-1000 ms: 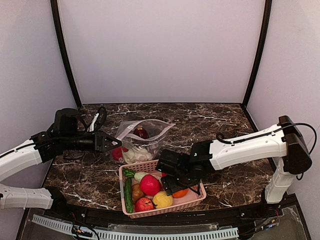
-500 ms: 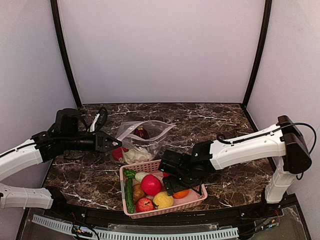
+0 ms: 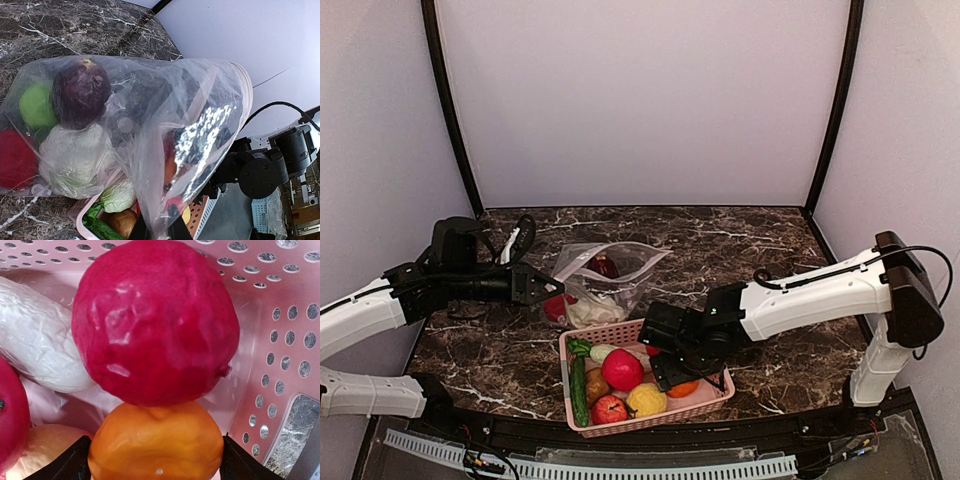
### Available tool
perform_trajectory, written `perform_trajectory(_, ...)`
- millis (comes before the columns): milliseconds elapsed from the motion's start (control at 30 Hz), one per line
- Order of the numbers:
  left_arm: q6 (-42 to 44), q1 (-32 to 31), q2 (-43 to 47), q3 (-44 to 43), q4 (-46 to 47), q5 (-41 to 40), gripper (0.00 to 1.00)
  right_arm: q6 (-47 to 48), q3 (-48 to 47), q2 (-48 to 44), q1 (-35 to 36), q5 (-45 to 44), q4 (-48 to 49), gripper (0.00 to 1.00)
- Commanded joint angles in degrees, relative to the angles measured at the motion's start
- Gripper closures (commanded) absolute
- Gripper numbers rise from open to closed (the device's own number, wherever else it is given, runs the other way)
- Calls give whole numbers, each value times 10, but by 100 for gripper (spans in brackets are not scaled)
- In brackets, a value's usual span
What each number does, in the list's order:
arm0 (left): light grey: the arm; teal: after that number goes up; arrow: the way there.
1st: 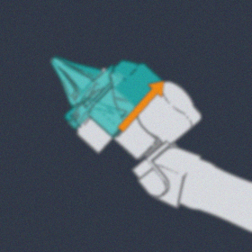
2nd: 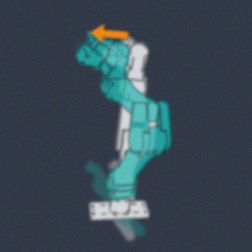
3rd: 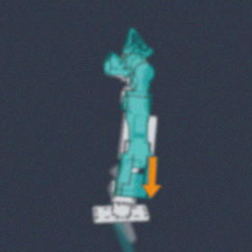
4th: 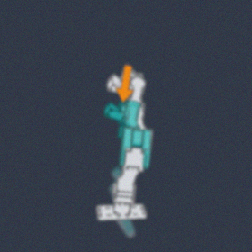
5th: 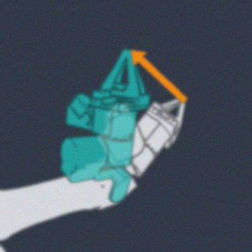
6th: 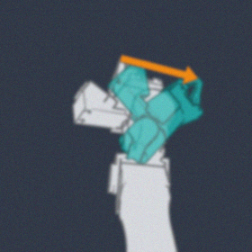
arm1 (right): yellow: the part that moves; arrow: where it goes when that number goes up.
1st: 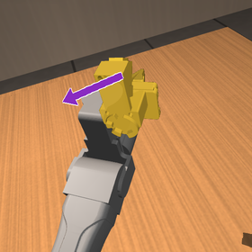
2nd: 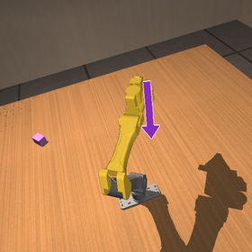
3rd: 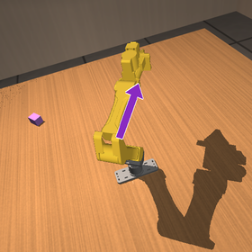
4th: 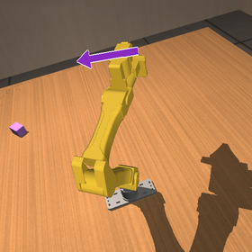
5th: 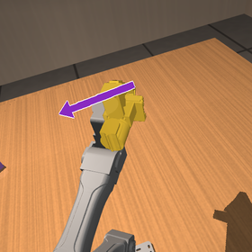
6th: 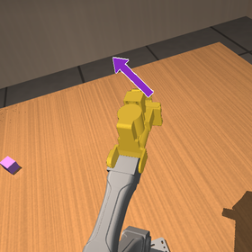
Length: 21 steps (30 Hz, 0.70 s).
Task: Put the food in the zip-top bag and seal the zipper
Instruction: Pick up the fake fruit from the bin.
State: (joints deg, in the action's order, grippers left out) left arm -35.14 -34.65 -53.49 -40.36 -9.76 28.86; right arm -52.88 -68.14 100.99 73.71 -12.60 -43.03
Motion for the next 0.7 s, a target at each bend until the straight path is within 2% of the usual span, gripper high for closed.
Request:
perform_trajectory(0, 8, 2, -2, -13, -6, -6, 99, -6, 15, -24, -1, -7, 6, 19)
perform_trajectory(367, 6, 2, -2, -13, -4, -6, 99, 7, 15, -87, -1, -21, 0, 25)
perform_trajectory(533, 6, 2, -3, -13, -4, -8, 99, 50, -21, -136, 9, -46, -28, 26)
perform_trajectory(667, 5, 2, -2, -14, -3, -8, 99, 88, -48, -186, 11, -66, -9, 27)
